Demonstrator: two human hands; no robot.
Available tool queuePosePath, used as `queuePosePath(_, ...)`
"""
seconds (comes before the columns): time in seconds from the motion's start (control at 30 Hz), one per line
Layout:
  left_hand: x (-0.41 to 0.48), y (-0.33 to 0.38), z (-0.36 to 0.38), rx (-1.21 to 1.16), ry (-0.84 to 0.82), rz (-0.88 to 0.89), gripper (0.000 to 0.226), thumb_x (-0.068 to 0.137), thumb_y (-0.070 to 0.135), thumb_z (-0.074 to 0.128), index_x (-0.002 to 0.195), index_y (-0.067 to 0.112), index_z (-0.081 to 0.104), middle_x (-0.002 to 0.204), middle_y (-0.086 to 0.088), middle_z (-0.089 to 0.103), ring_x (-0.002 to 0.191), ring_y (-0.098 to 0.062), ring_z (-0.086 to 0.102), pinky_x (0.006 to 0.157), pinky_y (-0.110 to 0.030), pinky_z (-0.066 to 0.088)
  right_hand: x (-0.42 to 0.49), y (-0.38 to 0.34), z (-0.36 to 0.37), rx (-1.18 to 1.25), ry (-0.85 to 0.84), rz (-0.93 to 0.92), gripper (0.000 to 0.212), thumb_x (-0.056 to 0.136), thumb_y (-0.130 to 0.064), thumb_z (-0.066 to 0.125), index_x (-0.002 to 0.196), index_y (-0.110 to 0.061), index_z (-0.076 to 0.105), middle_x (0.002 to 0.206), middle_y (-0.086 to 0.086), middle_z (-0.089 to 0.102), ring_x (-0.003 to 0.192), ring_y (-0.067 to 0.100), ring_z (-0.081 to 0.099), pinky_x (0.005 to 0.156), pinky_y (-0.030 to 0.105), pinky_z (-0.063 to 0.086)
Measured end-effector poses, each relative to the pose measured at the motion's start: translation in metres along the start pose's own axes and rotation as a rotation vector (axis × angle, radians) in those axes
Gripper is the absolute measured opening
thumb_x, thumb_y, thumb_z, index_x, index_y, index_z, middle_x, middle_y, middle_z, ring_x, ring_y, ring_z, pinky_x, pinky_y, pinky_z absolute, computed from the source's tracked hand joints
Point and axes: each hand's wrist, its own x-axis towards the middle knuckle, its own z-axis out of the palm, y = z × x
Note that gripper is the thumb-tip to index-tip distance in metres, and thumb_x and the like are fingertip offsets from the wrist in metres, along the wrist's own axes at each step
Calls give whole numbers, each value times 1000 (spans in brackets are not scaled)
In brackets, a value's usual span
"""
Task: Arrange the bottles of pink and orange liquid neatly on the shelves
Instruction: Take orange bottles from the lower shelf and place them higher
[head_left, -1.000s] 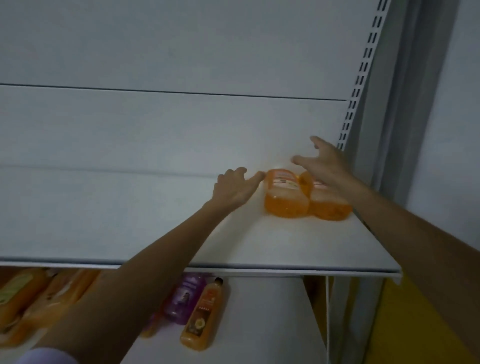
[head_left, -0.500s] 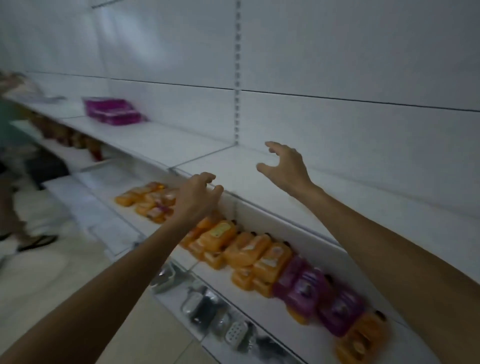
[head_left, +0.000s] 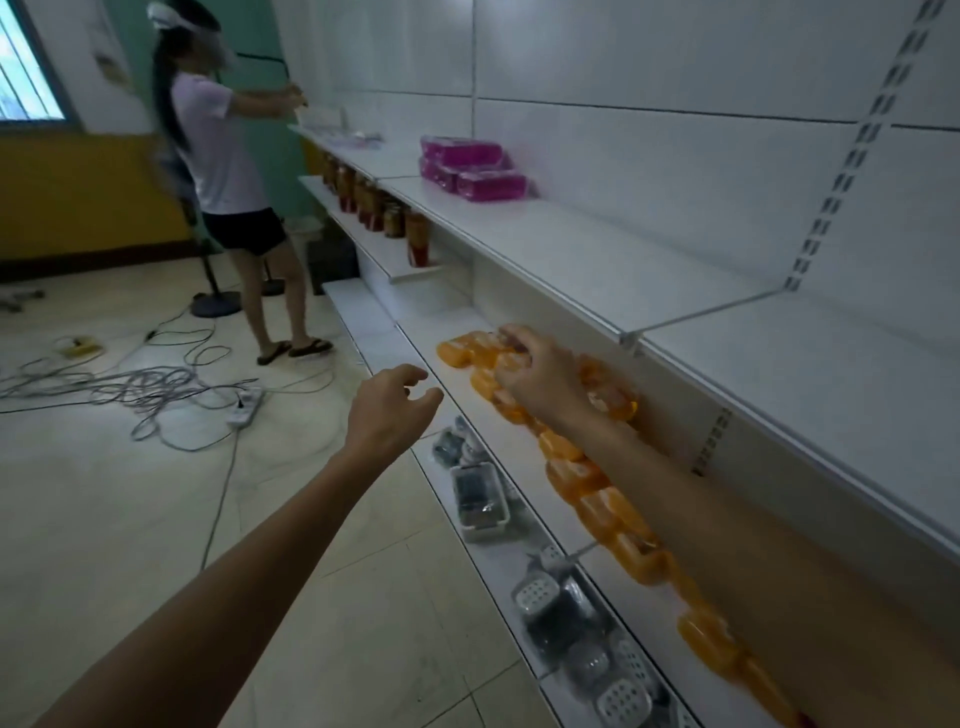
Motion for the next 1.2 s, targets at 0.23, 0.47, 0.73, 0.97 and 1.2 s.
queuePosePath(0.23, 116, -47, 39, -16, -41, -50, 31, 88, 21, 58, 116, 10, 64, 116, -7, 65, 102, -18, 60, 82, -22, 40, 106, 79, 64, 121, -16, 193, 49, 85, -9, 60, 133, -14, 52, 127, 5, 57, 116, 18, 52, 90, 23, 41)
queuePosePath(0.47, 228, -76, 65, -18, -65, -88, 32, 87, 21, 57, 118, 11, 63, 120, -6, 63, 105, -17, 59, 83, -21, 38, 212, 132, 102, 134, 27, 332, 41, 85, -13, 57, 126, -14, 55, 119, 3, 59, 109, 17, 54, 85, 25, 42)
queuePosePath(0.73, 328, -132, 102, -2, -185, -77, 32, 86, 20, 58, 117, 14, 64, 123, -5, 62, 108, -18, 58, 85, -23, 39, 293, 166, 163, 107, -18, 384, 32, 86, -14, 58, 118, -16, 56, 114, 1, 57, 106, 19, 55, 90, 39, 50)
queuePosePath(0.97, 443, -187, 137, 6, -395, 47, 32, 86, 21, 59, 117, 13, 64, 123, -8, 62, 109, -20, 58, 86, -22, 39, 362, 205, 217, 105, 107, 628, 33, 86, -13, 56, 118, -14, 55, 113, -1, 54, 108, 20, 53, 88, 35, 47)
queuePosePath(1.2, 559, -233, 136, 33, -509, 114, 28, 88, 19, 57, 114, 14, 66, 123, -9, 61, 111, -22, 57, 88, -27, 39, 404, 217, 263, 52, 173, 861, 15, 83, -10, 54, 96, -15, 49, 91, 3, 54, 89, 21, 53, 61, 24, 42)
